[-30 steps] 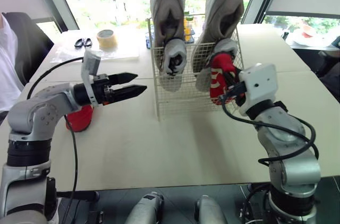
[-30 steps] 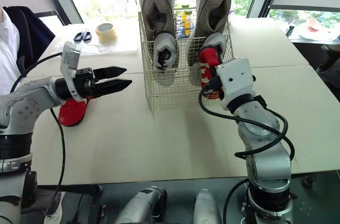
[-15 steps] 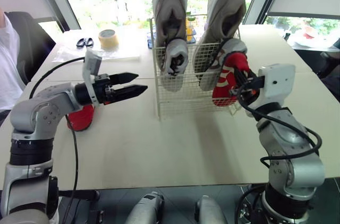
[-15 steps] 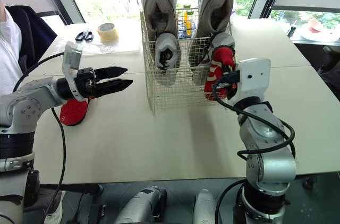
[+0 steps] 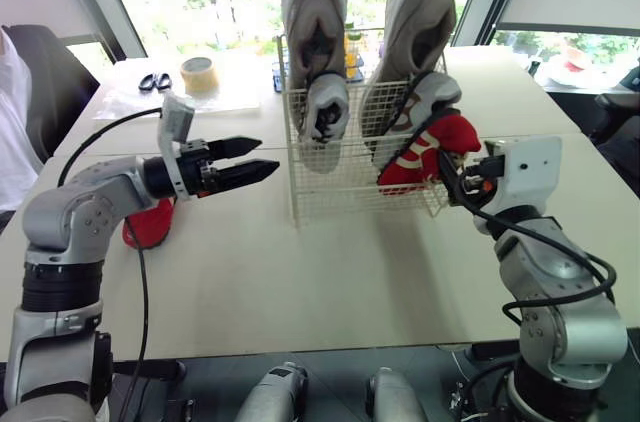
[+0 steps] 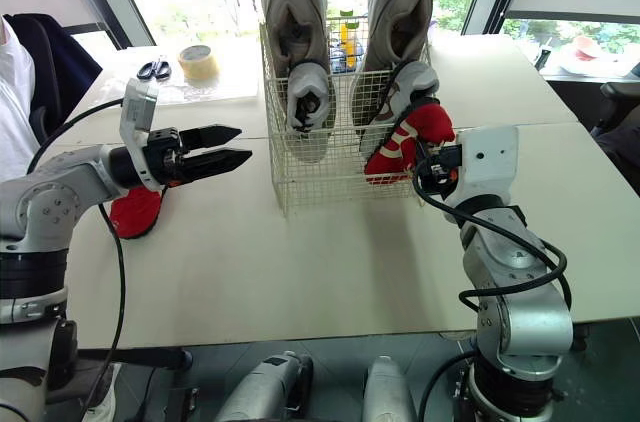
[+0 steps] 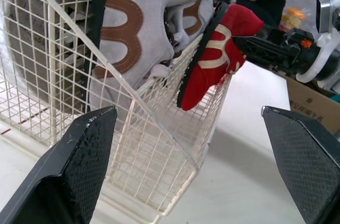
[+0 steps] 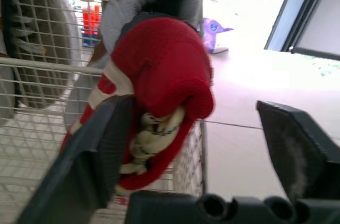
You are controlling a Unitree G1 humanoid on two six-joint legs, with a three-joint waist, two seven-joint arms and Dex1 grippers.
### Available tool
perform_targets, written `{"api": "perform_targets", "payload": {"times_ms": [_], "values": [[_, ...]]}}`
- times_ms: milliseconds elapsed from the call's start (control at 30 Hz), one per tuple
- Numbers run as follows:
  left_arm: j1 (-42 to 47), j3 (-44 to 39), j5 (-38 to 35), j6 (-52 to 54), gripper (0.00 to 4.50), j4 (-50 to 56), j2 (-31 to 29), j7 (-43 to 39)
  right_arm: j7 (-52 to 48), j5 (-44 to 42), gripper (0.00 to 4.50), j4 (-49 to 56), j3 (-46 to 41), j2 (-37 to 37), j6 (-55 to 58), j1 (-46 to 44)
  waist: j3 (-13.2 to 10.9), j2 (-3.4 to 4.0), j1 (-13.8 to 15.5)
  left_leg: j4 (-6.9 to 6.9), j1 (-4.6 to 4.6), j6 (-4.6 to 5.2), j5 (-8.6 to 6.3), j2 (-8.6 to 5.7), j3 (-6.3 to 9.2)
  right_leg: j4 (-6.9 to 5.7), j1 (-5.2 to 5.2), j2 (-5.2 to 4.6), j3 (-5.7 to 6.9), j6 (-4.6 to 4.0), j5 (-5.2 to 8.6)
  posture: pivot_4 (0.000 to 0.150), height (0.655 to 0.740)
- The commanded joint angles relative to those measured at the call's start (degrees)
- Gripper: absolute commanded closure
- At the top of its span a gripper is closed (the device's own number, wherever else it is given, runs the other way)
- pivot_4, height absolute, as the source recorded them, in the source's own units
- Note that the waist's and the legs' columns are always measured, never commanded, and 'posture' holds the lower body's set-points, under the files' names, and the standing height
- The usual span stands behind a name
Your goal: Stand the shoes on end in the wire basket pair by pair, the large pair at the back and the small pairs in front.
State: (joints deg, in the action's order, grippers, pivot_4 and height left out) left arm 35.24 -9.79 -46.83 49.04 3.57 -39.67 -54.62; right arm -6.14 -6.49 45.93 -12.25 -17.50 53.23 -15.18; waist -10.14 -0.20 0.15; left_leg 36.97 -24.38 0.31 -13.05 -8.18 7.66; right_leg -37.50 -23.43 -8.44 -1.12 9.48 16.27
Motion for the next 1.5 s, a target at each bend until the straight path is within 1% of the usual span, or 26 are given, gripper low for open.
{"api": "perform_targets", "payload": {"times_ms": [33, 167, 233, 333, 433, 533, 600, 667, 733, 833, 900, 967, 1100, 1167, 1200, 1267, 1367, 1500], "values": [[0.8, -0.9, -0.4, -0.5, 0.0, 1.8, -0.1, 0.1, -0.8, 0.0, 0.05, 1.1, -0.4, -0.9, -2.9, 1.2, 0.0, 0.0, 0.0, 0.0, 0.0, -0.02, 0.01, 0.0, 0.0, 0.0, 0.0, 0.0, 0.0, 0.0, 0.0, 0.15, 0.74], [0.8, -1.0, -0.5, -0.4, 0.0, 1.8, -0.2, 0.2, -3.8, -3.3, 0.05, 2.7, -2.7, -1.7, -4.5, 1.0, 0.0, 0.0, 0.0, 0.0, 0.0, -0.02, 0.02, 0.0, -0.01, 0.0, 0.01, -0.01, -0.01, 0.0, 0.0, 0.15, 0.74], [0.7, -1.4, -0.6, -0.1, 0.0, 1.8, -0.3, 0.5, -6.2, -6.3, 0.05, 3.4, -5.4, -2.8, -5.1, 0.2, 0.0, 0.0, 0.0, 0.0, 0.0, -0.02, 0.02, 0.0, -0.01, 0.0, 0.02, 0.0, -0.01, 0.0, 0.0, 0.15, 0.74], [0.2, -3.4, -1.8, 1.2, 0.0, 2.0, -1.2, 1.3, -12.4, -15.2, 0.05, 3.5, -11.8, -6.2, -3.9, -3.4, 0.0, 0.03, 0.1, 0.01, -0.01, 0.02, -0.01, -0.01, -0.01, 0.02, 0.03, -0.02, -0.01, 0.0, 0.0, 0.15, 0.74], [0.1, -4.6, -2.4, 2.0, 0.0, 2.1, -1.6, 2.1, -14.8, -21.9, 0.05, 2.3, -14.8, -8.7, -1.9, -6.3, 0.0, 0.02, 0.1, -0.01, -0.01, 0.2, -0.12, 0.02, 0.01, 0.04, 0.11, 0.01, 0.01, 0.0, 0.0, 0.15, 0.74], [0.3, -6.5, -2.9, 2.5, 0.0, 2.0, -2.0, 4.1, -16.7, -30.3, 0.05, -0.4, -17.7, -12.1, 1.2, -12.7, 0.0, 0.06, -0.2, -0.04, -0.02, 0.2, -0.11, 0.05, 0.0, 0.04, 0.19, 0.01, -0.01, 0.0, 0.0, 0.15, 0.74], [0.3, -7.6, -3.2, 2.8, 0.0, 2.5, -2.4, 5.6, -18.6, -35.4, 0.05, -2.6, -18.2, -15.2, 3.2, -16.4, -0.1, 0.06, -0.4, -0.02, -0.03, 0.21, -0.11, 0.03, -0.03, 0.03, 0.21, -0.04, -0.02, -0.01, -0.01, 0.15, 0.74], [0.6, -9.1, -2.3, 2.8, 0.0, 2.9, -2.6, 9.3, -23.1, -40.5, 0.05, -6.3, -16.7, -20.1, 5.2, -20.8, -0.1, 0.06, -0.6, -0.02, -0.03, 0.21, -0.12, 0.03, -0.01, 0.06, 0.21, -0.05, 0.01, -0.01, -0.01, 0.15, 0.74], [0.9, -10.3, -1.4, 2.7, 0.0, 2.9, -3.0, 12.3, -26.8, -44.1, 0.05, -9.2, -14.8, -24.1, 6.4, -23.4, -0.1, 0.04, -0.8, -0.04, -0.05, 0.22, -0.12, 0.03, -0.02, 0.14, 0.23, -0.07, 0.04, -0.01, -0.01, 0.15, 0.74], [1.6, -11.8, 1.7, 2.9, 0.0, 0.9, -5.2, 17.7, -34.4, -44.4, 0.05, -13.1, -9.0, -29.5, 4.5, -25.3, -0.1, -0.01, -0.8, -0.06, -0.05, 0.25, -0.14, 0.04, -0.02, 0.19, 0.25, -0.08, 0.05, -0.01, -0.01, 0.15, 0.74], [1.7, -12.1, 2.7, 3.1, 0.0, 0.1, -6.3, 19.3, -37.0, -43.7, 0.05, -14.8, -6.6, -31.1, 2.4, -25.8, -0.1, -0.01, -0.9, -0.05, -0.06, 0.25, -0.14, 0.04, -0.04, 0.19, 0.24, -0.08, 0.04, -0.01, -0.01, 0.15, 0.74], [1.6, -12.2, 5.7, 4.8, 0.0, -2.7, -8.8, 23.0, -40.4, -41.5, 0.05, -17.4, -3.1, -32.0, -1.0, -26.8, -0.1, -0.01, -1.0, -0.05, -0.05, 0.27, -0.15, 0.03, -0.07, 0.19, 0.22, -0.1, 0.03, 0.0, -0.01, 0.15, 0.74], [2.2, -12.0, 10.2, 6.3, 0.0, -7.5, -11.3, 28.3, -43.5, -38.6, 0.05, -21.0, 0.7, -32.1, -5.9, -28.0, -0.1, -0.01, -0.9, -0.05, -0.06, 0.27, -0.15, 0.03, -0.08, 0.19, 0.09, -0.08, 0.03, 0.0, -0.01, 0.15, 0.74], [2.1, -12.6, 13.1, 8.8, 0.0, -12.8, -13.8, 31.1, -44.2, -37.5, 0.05, -22.2, 2.3, -31.2, -7.8, -28.2, -0.1, -0.03, -0.9, -0.04, -0.06, 0.26, -0.15, 0.03, -0.08, 0.19, 0.05, -0.08, 0.03, 0.01, -0.01, 0.15, 0.74], [1.5, -11.9, 14.5, 9.6, 0.0, -14.8, -15.4, 31.1, -44.5, -37.0, 0.05, -22.4, 2.9, -30.9, -8.6, -28.0, -0.1, -0.04, -0.9, -0.04, -0.06, 0.26, -0.15, 0.02, -0.08, 0.19, 0.0, -0.07, 0.04, 0.0, -0.01, 0.15, 0.74], [1.5, -11.4, 15.1, 10.4, 0.0, -18.0, -16.9, 29.8, -44.6, -36.5, 0.05, -22.4, 3.7, -30.5, -9.6, -27.6, -0.1, -0.04, -0.9, -0.07, -0.07, 0.25, -0.15, 0.02, -0.08, 0.16, -0.03, -0.07, 0.02, 0.0, -0.01, 0.15, 0.74], [1.7, -8.9, 16.7, 11.4, 0.0, -21.6, -18.5, 27.4, -44.3, -35.9, 0.05, -22.2, 4.1, -30.4, -10.5, -27.1, -0.1, -0.04, -0.7, -0.06, -0.07, 0.21, -0.13, 0.02, -0.08, 0.17, -0.04, -0.07, 0.02, 0.01, -0.01, 0.15, 0.74], [2.0, -6.5, 19.0, 10.0, 0.0, -26.2, -19.3, 24.2, -43.5, -36.2, 0.05, -20.8, 3.6, -30.5, -10.4, -25.9, -0.1, -0.05, -0.5, -0.01, -0.06, 0.25, -0.15, 0.0, -0.04, 0.18, 0.01, -0.08, 0.06, 0.01, -0.02, 0.15, 0.74]]}}
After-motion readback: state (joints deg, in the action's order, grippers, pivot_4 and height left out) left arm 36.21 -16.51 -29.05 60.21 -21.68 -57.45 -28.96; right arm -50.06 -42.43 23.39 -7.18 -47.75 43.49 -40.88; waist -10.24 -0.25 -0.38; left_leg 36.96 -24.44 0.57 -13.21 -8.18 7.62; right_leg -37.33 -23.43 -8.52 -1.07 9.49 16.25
